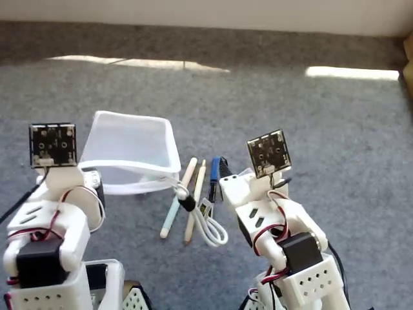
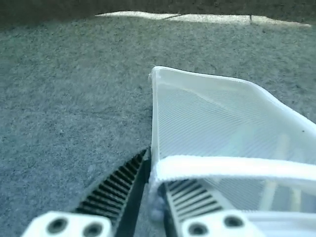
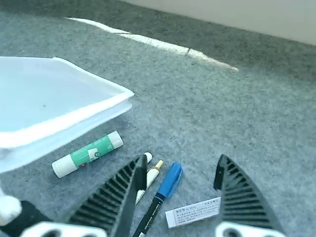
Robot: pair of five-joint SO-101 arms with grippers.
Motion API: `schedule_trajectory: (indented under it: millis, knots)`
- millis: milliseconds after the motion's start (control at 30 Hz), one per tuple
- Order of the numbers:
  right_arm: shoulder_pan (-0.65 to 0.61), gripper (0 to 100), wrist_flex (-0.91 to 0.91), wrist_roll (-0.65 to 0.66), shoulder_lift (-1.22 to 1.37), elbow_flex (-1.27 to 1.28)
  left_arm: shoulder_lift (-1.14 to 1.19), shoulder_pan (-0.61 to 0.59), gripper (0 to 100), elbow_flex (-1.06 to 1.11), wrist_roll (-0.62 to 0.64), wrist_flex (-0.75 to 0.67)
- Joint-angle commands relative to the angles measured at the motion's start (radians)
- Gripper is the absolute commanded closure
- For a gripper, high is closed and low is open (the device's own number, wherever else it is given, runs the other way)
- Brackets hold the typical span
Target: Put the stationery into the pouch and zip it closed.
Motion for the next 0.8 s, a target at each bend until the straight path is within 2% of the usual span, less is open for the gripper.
schedule_trajectory:
  millis: [0,100,367,633,767]
  knots:
    - [0.012,78.6,-0.028,-0.006,-0.013,-0.008,0.145,0.016,99,-0.189,0.02,0.043]
    - [0.012,78.6,-0.028,-0.006,-0.013,-0.008,0.24,0.022,99,-0.245,0.069,0.046]
    - [0.012,78.6,-0.028,-0.003,-0.012,-0.007,0.424,0.162,99,-0.38,0.163,0.051]
    - [0.012,78.6,-0.028,-0.002,-0.012,-0.007,0.59,0.16,99,-0.433,0.193,0.051]
    - [0.01,78.6,-0.028,-0.005,-0.01,-0.007,0.598,0.104,99,-0.403,0.193,0.051]
